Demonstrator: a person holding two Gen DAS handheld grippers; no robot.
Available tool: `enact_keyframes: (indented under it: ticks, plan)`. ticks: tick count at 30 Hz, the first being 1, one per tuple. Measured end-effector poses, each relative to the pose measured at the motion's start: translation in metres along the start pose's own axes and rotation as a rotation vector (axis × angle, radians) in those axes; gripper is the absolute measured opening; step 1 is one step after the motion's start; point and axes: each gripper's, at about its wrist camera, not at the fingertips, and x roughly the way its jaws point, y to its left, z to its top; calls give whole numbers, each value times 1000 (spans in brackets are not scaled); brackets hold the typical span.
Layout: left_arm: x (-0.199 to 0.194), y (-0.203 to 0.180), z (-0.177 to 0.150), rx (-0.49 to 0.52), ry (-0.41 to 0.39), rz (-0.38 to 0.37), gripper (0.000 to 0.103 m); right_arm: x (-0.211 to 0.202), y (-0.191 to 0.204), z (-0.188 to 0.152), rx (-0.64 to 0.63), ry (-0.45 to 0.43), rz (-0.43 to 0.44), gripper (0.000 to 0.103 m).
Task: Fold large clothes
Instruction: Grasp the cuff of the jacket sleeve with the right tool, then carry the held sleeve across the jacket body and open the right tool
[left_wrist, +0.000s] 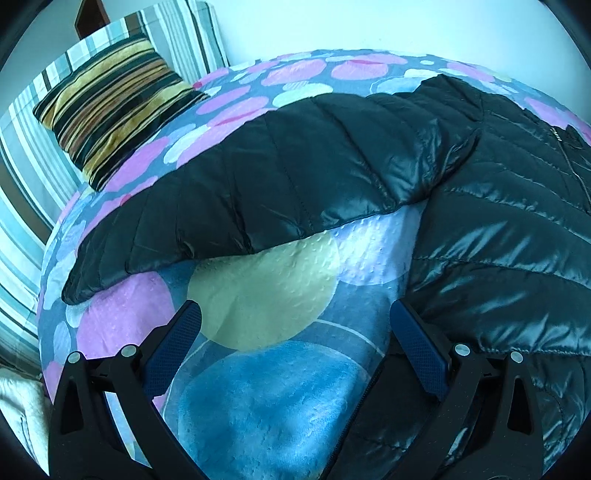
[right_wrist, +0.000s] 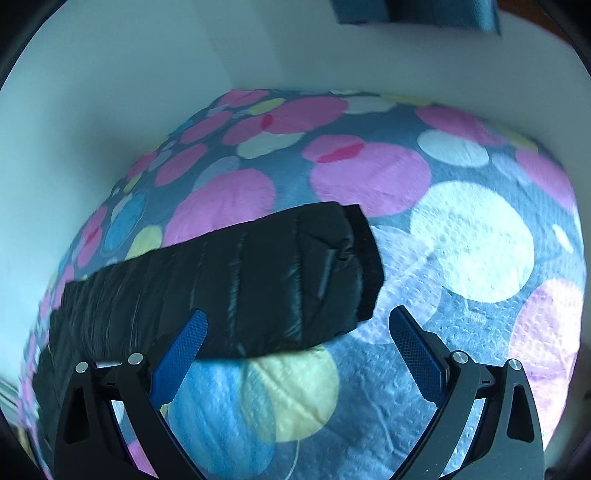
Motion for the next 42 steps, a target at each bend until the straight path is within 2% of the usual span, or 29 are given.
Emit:
enact_keyframes:
  ticks: [7, 10, 12, 16, 18, 20, 21, 23, 28, 33, 38, 42]
  plan:
    - [4, 2, 2, -9, 16, 3, 101, 22, -15, 9, 63, 19, -15, 97]
    - [6, 1, 2, -6, 19, 8, 101, 32, -17, 8, 89, 51, 7, 92]
    - [7, 1, 1, -6, 17, 10, 101, 35, -15, 8, 82, 43, -2, 90]
    - [6, -1, 0, 1, 12, 20, 101, 40, -14, 11, 108, 23, 0, 72]
    - [6, -2, 0, 2, 10, 24, 101, 42, -14, 14, 122, 13, -4, 68]
    - [6, -2, -1, 2, 10, 25, 101, 44, -12, 15, 117, -2, -13, 52]
    - [6, -2, -1, 2, 10, 26, 101, 45, -10, 16, 110, -9, -7, 48]
    - [6, -3, -1, 3, 11, 27, 101, 45, -7, 18, 98, -21, 15, 30]
    - [7, -1, -1, -2, 16, 20, 101, 30, 6, 21, 53, -82, 19, 24]
    - [7, -1, -1, -3, 15, 21, 101, 2, 44, 22, -47, -154, 77, 23]
    - [7, -1, -1, -4, 17, 21, 101, -24, 117, 12, -219, -206, 160, 23]
    - [7, -1, -2, -4, 15, 24, 101, -35, 176, -5, -326, -207, 243, 22]
